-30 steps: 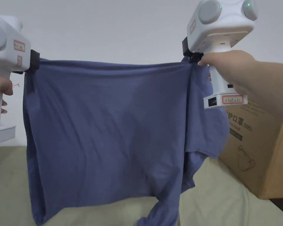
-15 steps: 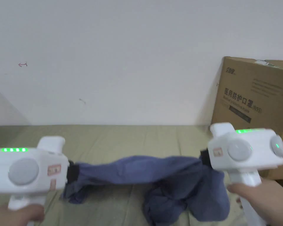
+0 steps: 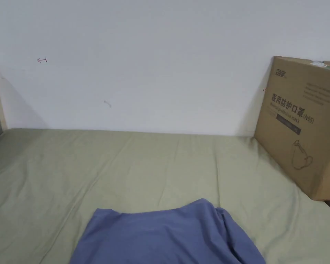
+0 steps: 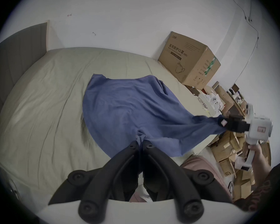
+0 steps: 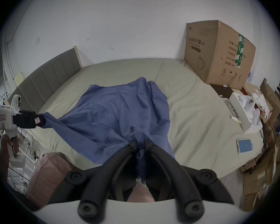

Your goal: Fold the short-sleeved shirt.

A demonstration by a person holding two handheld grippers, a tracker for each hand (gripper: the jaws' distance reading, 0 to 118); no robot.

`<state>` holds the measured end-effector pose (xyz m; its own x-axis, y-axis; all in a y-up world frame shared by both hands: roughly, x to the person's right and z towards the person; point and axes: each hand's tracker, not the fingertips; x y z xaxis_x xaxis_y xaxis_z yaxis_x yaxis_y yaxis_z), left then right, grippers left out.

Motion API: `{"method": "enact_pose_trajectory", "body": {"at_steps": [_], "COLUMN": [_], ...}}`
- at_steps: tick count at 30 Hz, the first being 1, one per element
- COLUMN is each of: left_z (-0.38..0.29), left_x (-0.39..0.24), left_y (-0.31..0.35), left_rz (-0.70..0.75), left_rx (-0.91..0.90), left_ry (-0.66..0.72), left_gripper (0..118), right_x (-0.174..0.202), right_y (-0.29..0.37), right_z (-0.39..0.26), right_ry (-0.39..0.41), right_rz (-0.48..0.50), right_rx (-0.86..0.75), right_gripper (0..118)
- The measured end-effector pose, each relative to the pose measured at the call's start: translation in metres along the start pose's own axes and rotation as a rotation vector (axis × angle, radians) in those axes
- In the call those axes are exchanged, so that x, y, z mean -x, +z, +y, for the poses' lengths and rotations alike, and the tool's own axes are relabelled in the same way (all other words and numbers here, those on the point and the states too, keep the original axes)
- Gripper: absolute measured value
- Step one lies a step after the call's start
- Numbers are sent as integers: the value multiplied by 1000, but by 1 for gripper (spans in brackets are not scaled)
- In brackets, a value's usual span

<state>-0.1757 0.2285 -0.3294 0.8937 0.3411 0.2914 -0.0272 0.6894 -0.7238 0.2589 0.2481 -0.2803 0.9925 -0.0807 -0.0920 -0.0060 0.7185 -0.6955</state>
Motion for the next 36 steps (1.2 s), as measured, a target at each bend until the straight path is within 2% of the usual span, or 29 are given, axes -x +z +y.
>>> {"method": "enact_pose_trajectory", "body": {"at_steps": [3, 5, 8, 9, 10, 11, 12, 13, 14, 17, 19, 21, 22, 23, 24, 25, 27, 29, 33, 36], "left_z": [5, 7, 5, 3, 0, -2, -5, -8, -8, -9, -9, -9, -11, -15, -18, -20, -22, -18, 31, 92], "left_x": [11, 24, 43, 49, 53, 56, 57, 56, 55, 49, 44, 30, 22, 20, 14, 9, 8, 13, 36, 76], "left_y": [-15, -39, -79, -88, -93, -97, -98, -92, -88, -68, -49, -20, -5, 7, 19, 26, 35, 38, 12, -46], "left_rz": [0, 17, 34, 22, 38, 41, 40, 46, 54, 62, 76, 103, 115, 128, 143, 163, 197, 128, 162, 130], "left_rx": [47, 83, 107, 104, 108, 113, 116, 99, 79, 62, -10, -134, -206, -271, -334, -373, -411, -411, -374, -224], "left_ry": [45, 97, 179, 213, 237, 249, 251, 249, 246, 246, 239, 197, 168, 145, 118, 104, 114, 142, 132, 133], "left_gripper": [3, 3, 7, 16, 40, 88, 111, 115, 112, 112, 112, 108, 98, 62, 26, 0, 1, 1, 1, 1], "right_x": [-9, -17, -33, -38, -43, -48, -54, -56, -57, -51, -42, -29, -23, -16, -7, 0, 8, 6, 11, 10], "right_y": [-20, -50, -108, -122, -131, -137, -139, -137, -134, -110, -84, -51, -36, -22, -9, -4, 3, -2, -12, -28], "right_z": [1, 2, 6, 7, 7, 6, 4, 3, 3, 3, 5, 6, 5, 4, 4, 6, 8, 15, 21, 23], "right_ry": [-1, 3, -73, -123, -196, -265, -320, -364, -384, -364, -348, -349, -344, -341, -320, -298, -302, -336, -319, -309], "right_rz": [5, -52, -71, -73, -62, -38, -34, -20, -5, -10, -5, 50, 76, 84, 71, 28, -36, 103, 69, 95], "right_rx": [58, 90, 184, 204, 216, 221, 240, 237, 224, 163, 49, -77, -144, -222, -271, -292, -319, -309, -276, -243], "right_gripper": [8, 8, 10, 16, 33, 76, 101, 106, 106, 106, 106, 104, 98, 73, 38, 9, 7, 7, 7, 7]}}
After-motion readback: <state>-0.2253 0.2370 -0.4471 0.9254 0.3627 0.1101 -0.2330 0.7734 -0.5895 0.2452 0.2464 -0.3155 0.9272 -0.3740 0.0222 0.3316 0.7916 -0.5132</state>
